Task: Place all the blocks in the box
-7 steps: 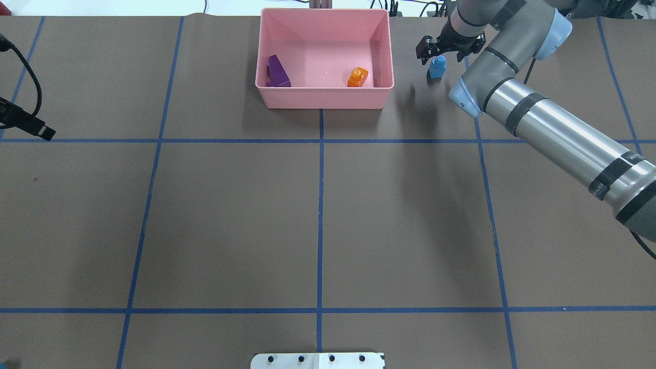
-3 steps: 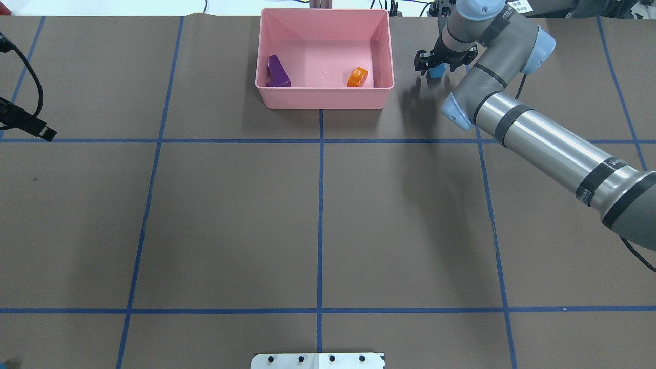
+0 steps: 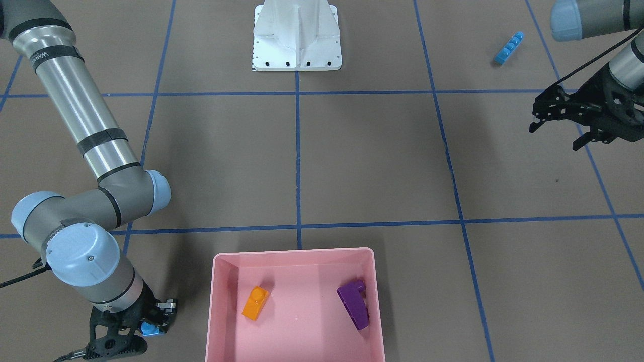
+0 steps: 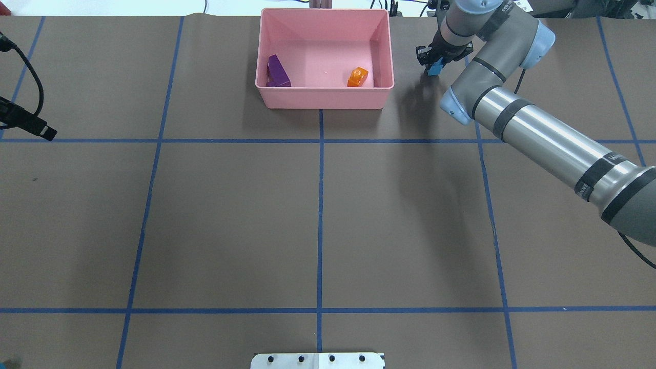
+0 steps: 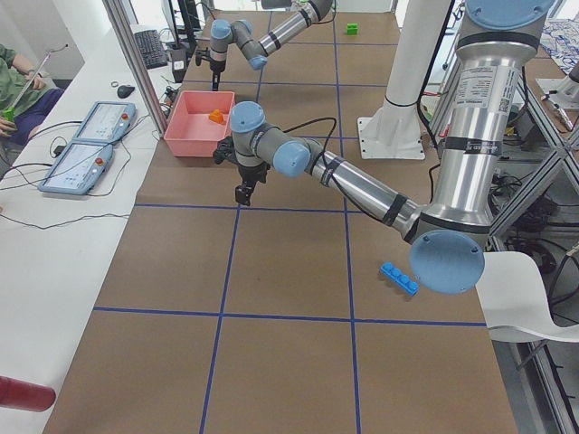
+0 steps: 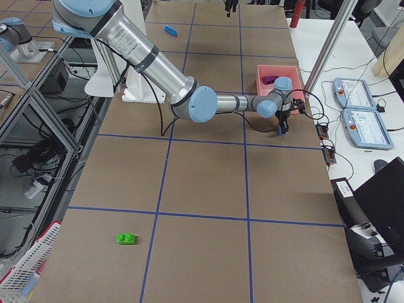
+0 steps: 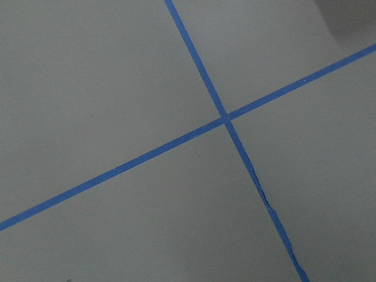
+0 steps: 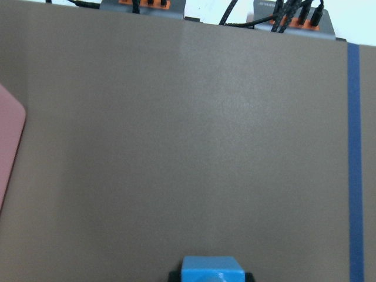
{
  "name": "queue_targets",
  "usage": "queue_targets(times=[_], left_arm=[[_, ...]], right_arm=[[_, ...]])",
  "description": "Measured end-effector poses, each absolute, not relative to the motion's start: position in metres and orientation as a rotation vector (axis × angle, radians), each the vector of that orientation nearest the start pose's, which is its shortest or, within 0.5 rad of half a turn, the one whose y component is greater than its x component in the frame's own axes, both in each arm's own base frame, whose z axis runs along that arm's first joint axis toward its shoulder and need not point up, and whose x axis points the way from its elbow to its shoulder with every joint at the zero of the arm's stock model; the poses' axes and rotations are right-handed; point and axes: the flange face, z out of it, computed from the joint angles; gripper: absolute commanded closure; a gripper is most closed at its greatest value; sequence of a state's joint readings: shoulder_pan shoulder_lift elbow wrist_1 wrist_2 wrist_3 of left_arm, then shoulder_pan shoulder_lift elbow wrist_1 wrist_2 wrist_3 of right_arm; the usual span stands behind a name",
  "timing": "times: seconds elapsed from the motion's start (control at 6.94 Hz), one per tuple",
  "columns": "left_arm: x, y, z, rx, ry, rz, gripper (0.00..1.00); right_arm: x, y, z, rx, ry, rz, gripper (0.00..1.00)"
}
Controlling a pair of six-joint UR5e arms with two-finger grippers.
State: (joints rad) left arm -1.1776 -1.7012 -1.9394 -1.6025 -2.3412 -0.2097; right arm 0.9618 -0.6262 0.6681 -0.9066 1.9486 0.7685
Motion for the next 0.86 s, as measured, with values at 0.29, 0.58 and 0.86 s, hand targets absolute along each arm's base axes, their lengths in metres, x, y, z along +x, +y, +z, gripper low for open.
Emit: queue_targets(times=[0.29, 0.58, 0.86], left_arm=[[0.141, -0.506, 0.406, 0.254, 0.875, 0.361, 0.00], [0.141, -0.506, 0.406, 0.253, 0.876, 0.359, 0.00], [0.141, -0.506, 0.406, 0.253, 0.876, 0.359, 0.00]], right_arm=[[-0.389, -0.787, 0.375, 0.338, -0.752, 0.050, 1.00], [-0.366, -0.797, 0.303, 0.327, -0.834, 0.149, 1.00], [-0.391, -0.794, 0.214, 0.264, -0.889, 0.273, 1.00]])
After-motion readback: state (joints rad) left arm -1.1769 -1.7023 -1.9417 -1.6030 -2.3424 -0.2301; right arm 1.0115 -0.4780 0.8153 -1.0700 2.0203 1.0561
